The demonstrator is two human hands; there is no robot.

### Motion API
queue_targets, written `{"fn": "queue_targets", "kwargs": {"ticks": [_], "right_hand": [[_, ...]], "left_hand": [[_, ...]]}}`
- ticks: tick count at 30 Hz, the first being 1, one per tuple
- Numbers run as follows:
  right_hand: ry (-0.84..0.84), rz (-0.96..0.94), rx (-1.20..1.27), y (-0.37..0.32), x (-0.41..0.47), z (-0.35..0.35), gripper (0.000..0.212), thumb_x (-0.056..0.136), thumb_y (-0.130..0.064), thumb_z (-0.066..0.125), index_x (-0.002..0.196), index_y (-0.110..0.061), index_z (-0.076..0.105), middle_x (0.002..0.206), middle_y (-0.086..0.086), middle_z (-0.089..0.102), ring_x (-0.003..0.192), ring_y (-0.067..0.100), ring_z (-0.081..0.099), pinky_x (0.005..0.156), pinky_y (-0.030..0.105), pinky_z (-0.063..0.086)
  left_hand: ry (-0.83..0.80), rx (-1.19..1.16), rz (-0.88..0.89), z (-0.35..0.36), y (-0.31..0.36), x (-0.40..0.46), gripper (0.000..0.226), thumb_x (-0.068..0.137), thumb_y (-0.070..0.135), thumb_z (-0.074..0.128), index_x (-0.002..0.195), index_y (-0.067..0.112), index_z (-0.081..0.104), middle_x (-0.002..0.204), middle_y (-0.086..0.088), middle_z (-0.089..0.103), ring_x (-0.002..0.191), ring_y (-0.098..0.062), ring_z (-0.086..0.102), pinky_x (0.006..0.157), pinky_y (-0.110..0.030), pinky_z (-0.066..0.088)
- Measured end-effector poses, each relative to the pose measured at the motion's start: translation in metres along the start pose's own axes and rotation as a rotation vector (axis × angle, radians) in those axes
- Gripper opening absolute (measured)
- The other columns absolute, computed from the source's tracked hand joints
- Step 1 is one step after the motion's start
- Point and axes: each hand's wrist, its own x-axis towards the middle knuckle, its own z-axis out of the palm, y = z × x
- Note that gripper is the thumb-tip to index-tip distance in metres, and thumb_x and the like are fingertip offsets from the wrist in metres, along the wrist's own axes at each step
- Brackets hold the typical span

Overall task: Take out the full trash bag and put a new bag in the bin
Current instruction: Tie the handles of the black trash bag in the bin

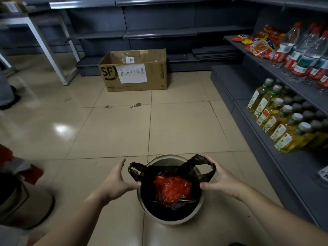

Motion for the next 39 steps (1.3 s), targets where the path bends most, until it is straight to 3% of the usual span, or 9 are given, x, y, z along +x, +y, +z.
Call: {"fn": "queue_targets", "kwargs": {"ticks": [4, 7, 10, 14, 18, 22, 24, 31, 39], "right_hand": [[-0.015, -0.08, 0.07, -0.01, 0.027, 0.018, 0.119, 0.059, -0.031, 0.095, 0.154, -0.032, 0.024, 0.144, -0.016, 0.044, 0.136, 0.008, 0.039, 0.112, 0.027, 0.03], [0.016, -0.115, 0.042, -0.017, 0.04, 0.028, 0.106, 0.063, -0.029, 0.094, 0.15, -0.033, 0.035, 0.15, -0.006, 0.042, 0.137, 0.011, 0.04, 0.117, 0.038, 0.031], [0.073, -0.166, -0.011, -0.022, 0.048, 0.038, 0.083, 0.069, -0.026, 0.091, 0.141, -0.026, 0.05, 0.155, 0.001, 0.036, 0.142, 0.015, 0.034, 0.12, 0.044, 0.025], [0.067, -0.166, 0.006, -0.025, 0.053, 0.051, 0.072, 0.072, -0.027, 0.088, 0.135, -0.028, 0.053, 0.151, 0.0, 0.04, 0.139, 0.016, 0.039, 0.118, 0.044, 0.029], [0.051, -0.155, -0.109, -0.031, 0.058, 0.068, 0.056, 0.072, -0.039, 0.082, 0.124, -0.044, 0.061, 0.151, -0.013, 0.038, 0.136, 0.01, 0.041, 0.118, 0.042, 0.027], [0.141, -0.136, -0.362, -0.035, 0.065, 0.09, 0.044, 0.079, -0.055, 0.067, 0.12, -0.044, 0.061, 0.138, -0.027, 0.046, 0.13, 0.004, 0.043, 0.108, 0.016, 0.018], [0.159, -0.08, -0.379, -0.035, 0.071, 0.098, 0.04, 0.089, -0.053, 0.056, 0.125, -0.036, 0.057, 0.133, -0.017, 0.057, 0.128, 0.015, 0.049, 0.111, 0.03, 0.027], [0.383, -0.004, -0.061, -0.025, 0.076, 0.099, 0.019, 0.102, -0.041, 0.037, 0.102, -0.028, 0.051, 0.066, -0.007, 0.073, 0.076, 0.011, 0.07, 0.087, 0.039, 0.051], [0.354, 0.069, 0.306, -0.007, 0.069, 0.083, 0.033, 0.082, -0.051, 0.055, 0.106, -0.028, 0.057, 0.068, -0.006, 0.054, 0.063, 0.013, 0.05, 0.065, 0.031, 0.039]], "left_hand": [[-0.091, -0.079, 0.054, 0.017, -0.003, 0.01, 0.118, 0.062, 0.046, 0.09, 0.156, 0.03, 0.019, 0.154, 0.004, 0.035, 0.142, -0.013, 0.03, 0.112, -0.028, 0.026], [-0.121, -0.242, 0.057, 0.031, 0.008, 0.017, 0.089, 0.079, 0.031, 0.081, 0.151, 0.034, 0.029, 0.135, 0.005, 0.053, 0.122, -0.012, 0.055, 0.096, -0.016, 0.044], [-0.097, -0.32, 0.073, 0.041, 0.021, 0.02, 0.046, 0.092, 0.023, 0.069, 0.132, 0.033, 0.05, 0.117, 0.002, 0.065, 0.107, -0.012, 0.065, 0.074, -0.008, 0.051], [-0.079, -0.364, 0.098, 0.049, 0.033, 0.017, 0.012, 0.099, 0.019, 0.058, 0.108, 0.022, 0.064, 0.106, 0.005, 0.068, 0.097, -0.007, 0.065, 0.074, -0.013, 0.051], [-0.091, -0.379, 0.078, 0.058, 0.039, 0.011, 0.015, 0.101, 0.018, 0.052, 0.098, 0.016, 0.067, 0.099, -0.002, 0.071, 0.096, -0.013, 0.065, 0.086, -0.026, 0.052], [-0.081, -0.379, 0.067, 0.065, 0.045, 0.009, 0.019, 0.102, 0.017, 0.049, 0.097, 0.011, 0.066, 0.099, -0.01, 0.072, 0.097, -0.02, 0.065, 0.093, -0.04, 0.05], [-0.06, -0.368, 0.058, 0.067, 0.047, 0.009, 0.02, 0.102, 0.019, 0.049, 0.098, 0.009, 0.066, 0.1, -0.014, 0.072, 0.096, -0.022, 0.065, 0.093, -0.042, 0.05], [0.021, -0.275, 0.106, 0.069, 0.045, 0.014, 0.03, 0.104, 0.02, 0.043, 0.083, 0.007, 0.061, 0.07, 0.002, 0.058, 0.065, -0.013, 0.05, 0.062, -0.029, 0.038], [0.024, -0.275, 0.038, 0.073, 0.039, 0.027, 0.024, 0.103, 0.026, 0.043, 0.095, 0.013, 0.062, 0.079, -0.01, 0.07, 0.064, -0.011, 0.058, 0.062, -0.029, 0.044]]}}
